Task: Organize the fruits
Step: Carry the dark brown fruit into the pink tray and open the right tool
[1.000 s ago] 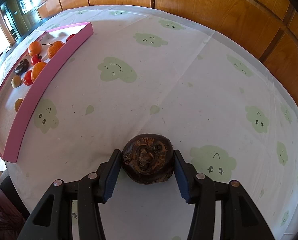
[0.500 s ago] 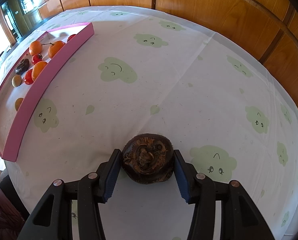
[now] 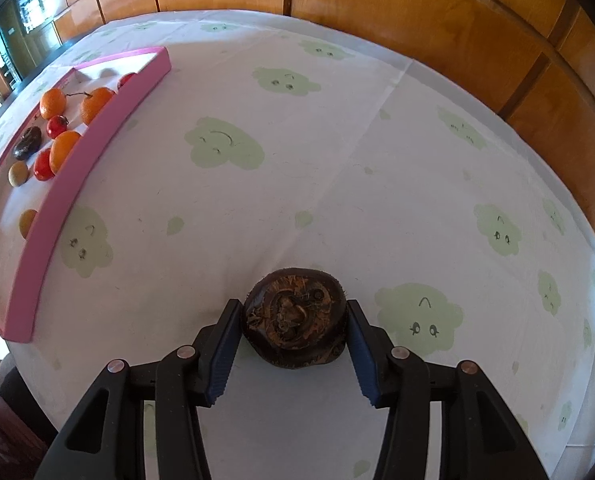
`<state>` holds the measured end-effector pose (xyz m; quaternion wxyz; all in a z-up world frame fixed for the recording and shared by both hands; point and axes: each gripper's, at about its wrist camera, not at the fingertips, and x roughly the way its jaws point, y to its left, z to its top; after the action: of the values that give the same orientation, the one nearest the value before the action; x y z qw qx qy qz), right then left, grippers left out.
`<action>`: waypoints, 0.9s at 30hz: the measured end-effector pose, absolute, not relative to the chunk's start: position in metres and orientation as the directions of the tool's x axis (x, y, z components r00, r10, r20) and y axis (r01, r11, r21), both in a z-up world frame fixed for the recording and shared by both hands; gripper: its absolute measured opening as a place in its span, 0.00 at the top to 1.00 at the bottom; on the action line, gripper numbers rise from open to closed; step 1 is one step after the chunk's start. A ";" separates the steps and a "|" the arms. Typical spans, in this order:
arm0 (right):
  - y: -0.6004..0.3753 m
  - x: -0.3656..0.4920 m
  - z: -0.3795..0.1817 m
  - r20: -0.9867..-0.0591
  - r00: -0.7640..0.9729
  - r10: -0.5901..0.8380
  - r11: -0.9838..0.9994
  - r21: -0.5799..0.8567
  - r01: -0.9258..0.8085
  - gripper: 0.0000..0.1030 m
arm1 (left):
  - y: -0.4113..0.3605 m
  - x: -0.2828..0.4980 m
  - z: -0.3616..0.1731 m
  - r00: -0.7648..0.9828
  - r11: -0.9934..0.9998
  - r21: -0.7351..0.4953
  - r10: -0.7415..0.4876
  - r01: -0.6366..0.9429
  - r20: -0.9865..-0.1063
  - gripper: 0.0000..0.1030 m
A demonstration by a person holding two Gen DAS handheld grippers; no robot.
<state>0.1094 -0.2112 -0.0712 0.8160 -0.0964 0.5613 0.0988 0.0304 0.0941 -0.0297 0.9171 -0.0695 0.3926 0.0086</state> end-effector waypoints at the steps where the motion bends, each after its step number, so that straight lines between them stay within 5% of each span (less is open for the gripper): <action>1: -0.206 0.109 -0.067 -0.931 0.360 0.063 0.962 -0.039 -0.270 0.50 | 0.098 0.030 -0.029 0.694 0.989 -0.122 -0.033 -0.079 -0.720 0.55; 15: -0.054 0.095 -0.010 -0.849 0.363 0.385 0.811 0.123 -0.572 0.50 | 0.131 0.026 -0.033 0.694 0.978 -0.133 0.017 -0.163 -0.720 0.55; 27: 0.014 0.119 -0.052 -0.882 0.237 0.407 0.781 0.201 -0.591 0.50 | 0.135 0.025 -0.041 0.677 0.975 -0.140 0.012 -0.170 -0.736 0.55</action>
<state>0.1188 0.0144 -0.0517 0.7814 -0.0872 0.5290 0.3193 0.0250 0.1351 -0.0411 0.9103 -0.0990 0.3989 0.0500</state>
